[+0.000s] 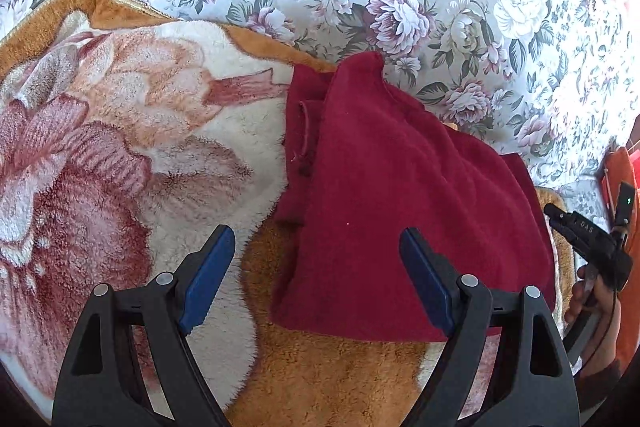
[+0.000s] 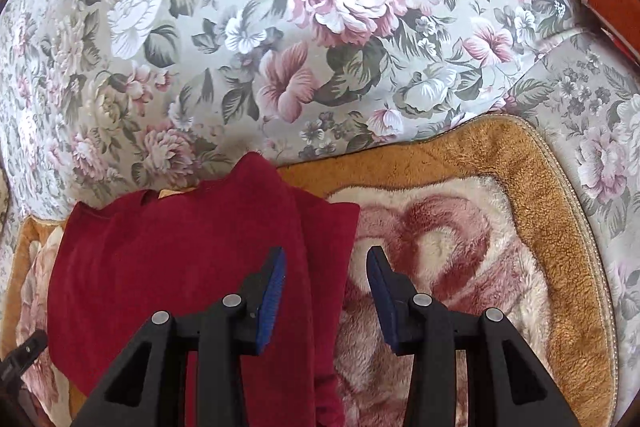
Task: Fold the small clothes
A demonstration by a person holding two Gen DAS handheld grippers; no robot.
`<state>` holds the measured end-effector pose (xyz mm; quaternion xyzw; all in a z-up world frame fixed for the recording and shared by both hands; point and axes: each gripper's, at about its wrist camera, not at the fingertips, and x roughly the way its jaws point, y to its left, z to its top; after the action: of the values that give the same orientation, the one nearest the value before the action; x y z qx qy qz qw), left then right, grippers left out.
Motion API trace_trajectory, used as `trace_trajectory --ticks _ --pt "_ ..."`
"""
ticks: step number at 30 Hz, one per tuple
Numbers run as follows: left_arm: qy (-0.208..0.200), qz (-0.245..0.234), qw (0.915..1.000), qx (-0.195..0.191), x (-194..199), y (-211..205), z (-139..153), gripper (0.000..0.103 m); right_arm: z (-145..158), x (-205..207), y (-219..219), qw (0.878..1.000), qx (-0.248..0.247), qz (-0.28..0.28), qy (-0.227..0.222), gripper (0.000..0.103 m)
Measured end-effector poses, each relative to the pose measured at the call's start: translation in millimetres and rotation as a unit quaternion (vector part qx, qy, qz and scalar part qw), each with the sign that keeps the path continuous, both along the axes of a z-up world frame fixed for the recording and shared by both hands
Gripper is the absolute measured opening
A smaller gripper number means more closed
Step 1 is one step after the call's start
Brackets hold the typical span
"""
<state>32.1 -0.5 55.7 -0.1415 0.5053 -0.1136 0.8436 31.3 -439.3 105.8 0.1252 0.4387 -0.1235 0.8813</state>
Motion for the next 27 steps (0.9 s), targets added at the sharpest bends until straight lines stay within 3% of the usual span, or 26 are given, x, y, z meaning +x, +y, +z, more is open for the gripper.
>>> trace_trajectory --ticks 3,5,7,9,10,13,15,18,23,27 --pt "0.008 0.004 0.9999 -0.009 2.8 3.0 -6.4 0.084 -5.7 19.9 3.1 1.0 0.007 0.016 -0.009 0.04" --pt "0.011 0.002 0.9999 -0.009 4.3 2.4 -8.5 0.084 -15.1 41.4 9.5 0.999 -0.028 0.02 0.018 0.04" --pt "0.01 -0.002 0.9999 -0.011 5.0 -0.1 -8.8 0.084 -27.4 59.7 12.5 0.998 -0.026 0.031 0.037 0.04" --pt "0.009 -0.005 0.9999 -0.007 5.9 -2.3 -10.2 0.084 -29.0 65.5 16.5 0.998 -0.009 0.046 0.031 0.011" --pt "0.01 -0.004 0.9999 -0.007 6.2 -2.3 -11.2 0.084 -24.5 64.4 19.6 0.999 -0.018 0.046 0.021 0.008" --pt "0.021 -0.004 0.9997 -0.008 9.3 -3.4 -17.3 0.084 -18.2 62.9 24.6 0.997 -0.075 0.032 0.004 0.007" --pt "0.024 -0.003 0.9997 -0.009 10.3 -5.1 -19.0 0.084 -35.5 71.9 20.7 0.997 -0.067 0.024 0.041 0.007" --pt "0.017 -0.009 0.9997 -0.011 8.8 -7.5 -15.4 0.084 -30.7 69.7 23.8 0.996 -0.075 0.025 0.031 0.008" --pt "0.013 -0.004 0.9999 -0.011 6.2 -4.7 -10.9 0.084 3.2 35.9 26.1 0.999 -0.035 0.019 -0.003 0.017" --pt "0.013 0.006 0.9999 -0.007 3.1 -1.0 -10.7 0.084 2.7 13.6 55.7 0.996 0.012 0.086 0.0 0.018"
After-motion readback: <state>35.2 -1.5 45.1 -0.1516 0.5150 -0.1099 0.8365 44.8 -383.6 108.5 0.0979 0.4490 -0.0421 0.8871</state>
